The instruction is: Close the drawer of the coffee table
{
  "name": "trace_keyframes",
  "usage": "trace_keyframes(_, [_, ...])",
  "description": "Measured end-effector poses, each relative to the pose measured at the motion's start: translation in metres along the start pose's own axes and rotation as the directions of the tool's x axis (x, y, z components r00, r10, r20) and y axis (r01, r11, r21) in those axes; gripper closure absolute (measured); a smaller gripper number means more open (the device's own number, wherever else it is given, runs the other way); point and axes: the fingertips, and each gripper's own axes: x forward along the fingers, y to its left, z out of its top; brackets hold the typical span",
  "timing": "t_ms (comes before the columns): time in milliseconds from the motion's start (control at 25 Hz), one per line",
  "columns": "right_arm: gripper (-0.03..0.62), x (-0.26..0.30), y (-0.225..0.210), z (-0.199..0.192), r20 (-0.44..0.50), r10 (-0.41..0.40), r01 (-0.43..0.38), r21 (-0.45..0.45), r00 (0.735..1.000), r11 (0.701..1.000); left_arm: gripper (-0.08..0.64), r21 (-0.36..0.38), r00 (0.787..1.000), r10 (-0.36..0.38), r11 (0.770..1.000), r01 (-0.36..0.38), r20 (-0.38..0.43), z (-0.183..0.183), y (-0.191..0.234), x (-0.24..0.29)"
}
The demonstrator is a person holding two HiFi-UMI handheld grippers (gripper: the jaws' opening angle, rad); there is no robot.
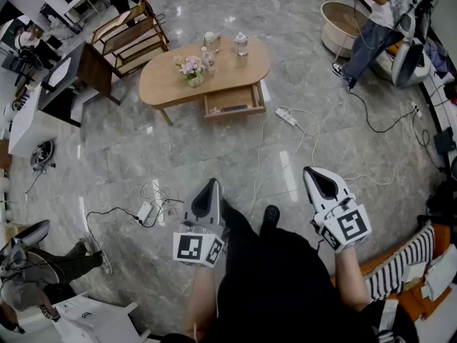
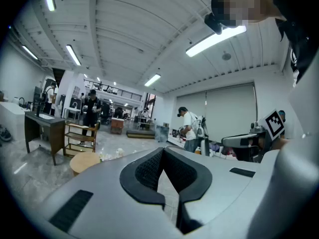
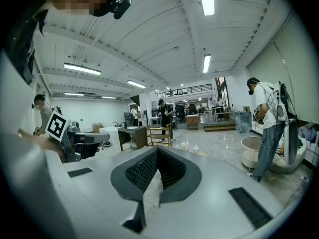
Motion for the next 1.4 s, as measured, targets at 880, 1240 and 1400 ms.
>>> trace_keyframes(880, [0.581,-0.003,-0.023,0.000,0.052,0.011,-0.015,0.079,0.999,0.997,0.548,0.026,0.999,0.020,0.999,-0.020,-0.031,0.002,-0.018,0.005])
trace_keyframes(1240, [0.581,0.026,-0.030,-0.013,-0.006,0.010,-0.009,0.082,1.000,0.997,0.548,0.012,0.996,0.057,0.998,-0.057,-0.073,-0.008,0.003,0.006])
trace_keyframes(1400, [0.581,0.045,-0.031,-0.013,-0.026,-0.006,0.008,0.088,1.000,0.996,0.548,-0.008,0.996,0.049,0.999,-0.050,-0.081,-0.013,0.023,0.015])
